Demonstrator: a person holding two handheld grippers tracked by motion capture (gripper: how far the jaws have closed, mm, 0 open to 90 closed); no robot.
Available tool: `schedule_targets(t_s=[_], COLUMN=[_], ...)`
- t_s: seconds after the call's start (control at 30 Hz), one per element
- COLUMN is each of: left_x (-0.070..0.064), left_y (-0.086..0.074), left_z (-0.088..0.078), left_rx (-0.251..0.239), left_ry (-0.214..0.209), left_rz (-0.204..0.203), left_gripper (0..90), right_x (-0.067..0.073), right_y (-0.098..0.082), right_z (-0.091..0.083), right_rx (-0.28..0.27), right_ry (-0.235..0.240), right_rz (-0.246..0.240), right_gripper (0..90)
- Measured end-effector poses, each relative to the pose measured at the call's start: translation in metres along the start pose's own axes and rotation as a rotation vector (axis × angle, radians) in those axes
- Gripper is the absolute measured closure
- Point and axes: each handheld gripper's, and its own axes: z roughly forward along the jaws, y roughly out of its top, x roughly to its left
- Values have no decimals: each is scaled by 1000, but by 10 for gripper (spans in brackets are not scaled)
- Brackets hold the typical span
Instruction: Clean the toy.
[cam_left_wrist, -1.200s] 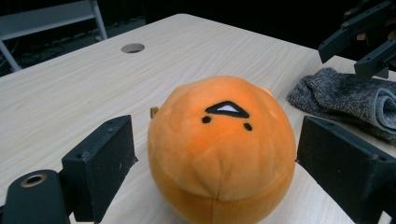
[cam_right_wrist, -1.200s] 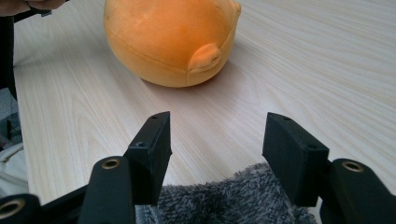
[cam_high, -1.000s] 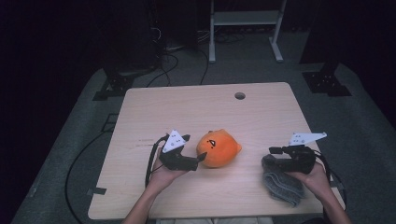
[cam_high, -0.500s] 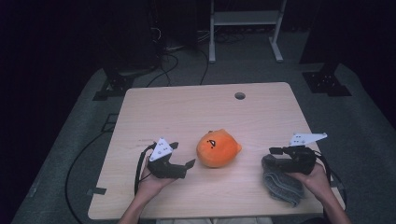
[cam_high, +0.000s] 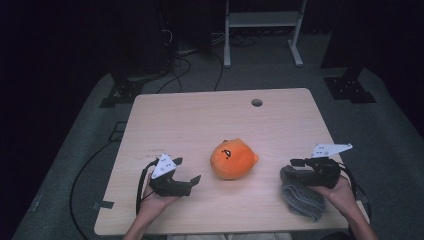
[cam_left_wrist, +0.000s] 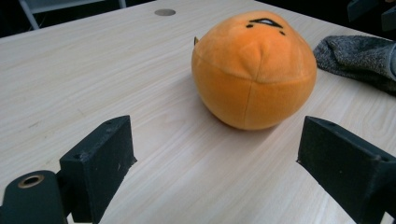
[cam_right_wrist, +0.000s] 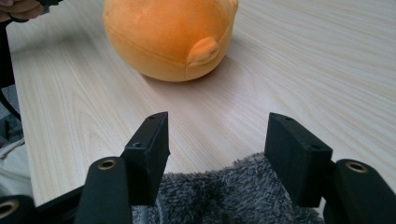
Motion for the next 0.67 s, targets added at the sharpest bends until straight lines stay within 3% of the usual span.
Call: schedule_targets(t_s=[0.67], left_x=[12], left_y=[-22], left_z=[-20], left_rx=[31], left_ry=[41], left_rz=[-42], left_gripper=[104], right_x=[6], right_y=[1], right_z=[-4], right_rx=[0], right_ry=[4], right_rz=[-19], right_gripper=[374])
